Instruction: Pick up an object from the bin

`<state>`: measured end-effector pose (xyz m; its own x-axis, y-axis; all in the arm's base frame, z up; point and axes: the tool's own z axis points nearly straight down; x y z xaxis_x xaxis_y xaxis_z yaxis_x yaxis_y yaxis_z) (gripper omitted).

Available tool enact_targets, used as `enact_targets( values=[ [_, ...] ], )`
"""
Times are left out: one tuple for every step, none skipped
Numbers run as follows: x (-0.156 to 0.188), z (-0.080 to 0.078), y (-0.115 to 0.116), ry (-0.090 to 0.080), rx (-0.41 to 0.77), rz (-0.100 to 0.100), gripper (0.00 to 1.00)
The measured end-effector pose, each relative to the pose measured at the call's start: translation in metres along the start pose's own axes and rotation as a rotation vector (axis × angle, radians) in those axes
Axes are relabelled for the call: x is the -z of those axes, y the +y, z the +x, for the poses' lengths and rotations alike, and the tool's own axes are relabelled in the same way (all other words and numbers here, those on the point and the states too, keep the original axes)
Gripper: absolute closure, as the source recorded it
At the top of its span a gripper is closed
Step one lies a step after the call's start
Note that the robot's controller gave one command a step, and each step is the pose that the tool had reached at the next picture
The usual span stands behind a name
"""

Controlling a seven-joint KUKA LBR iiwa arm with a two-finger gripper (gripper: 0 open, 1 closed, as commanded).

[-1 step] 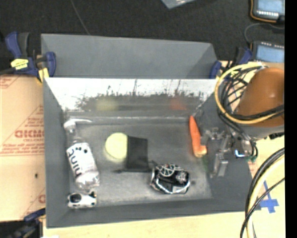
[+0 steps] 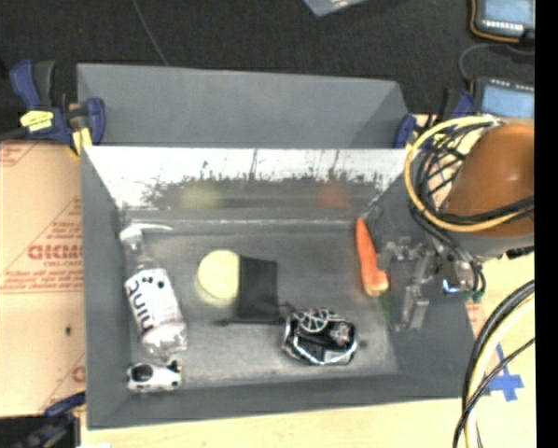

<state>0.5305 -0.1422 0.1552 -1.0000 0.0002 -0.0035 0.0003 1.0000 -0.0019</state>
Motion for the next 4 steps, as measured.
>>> enact_targets(
  values=[
    [-0.037, -0.003, 0.008, -0.002, 0.014, 0.001, 0.0],
    [-0.056, 0.023, 0.038, 0.003, 0.109, 0.0, 0.0],
    [-0.074, 0.024, 0.066, -0.002, 0.129, 0.001, 0.0],
    [-0.078, 0.022, 0.072, -0.002, 0.104, 0.001, 0.0]
  ],
)
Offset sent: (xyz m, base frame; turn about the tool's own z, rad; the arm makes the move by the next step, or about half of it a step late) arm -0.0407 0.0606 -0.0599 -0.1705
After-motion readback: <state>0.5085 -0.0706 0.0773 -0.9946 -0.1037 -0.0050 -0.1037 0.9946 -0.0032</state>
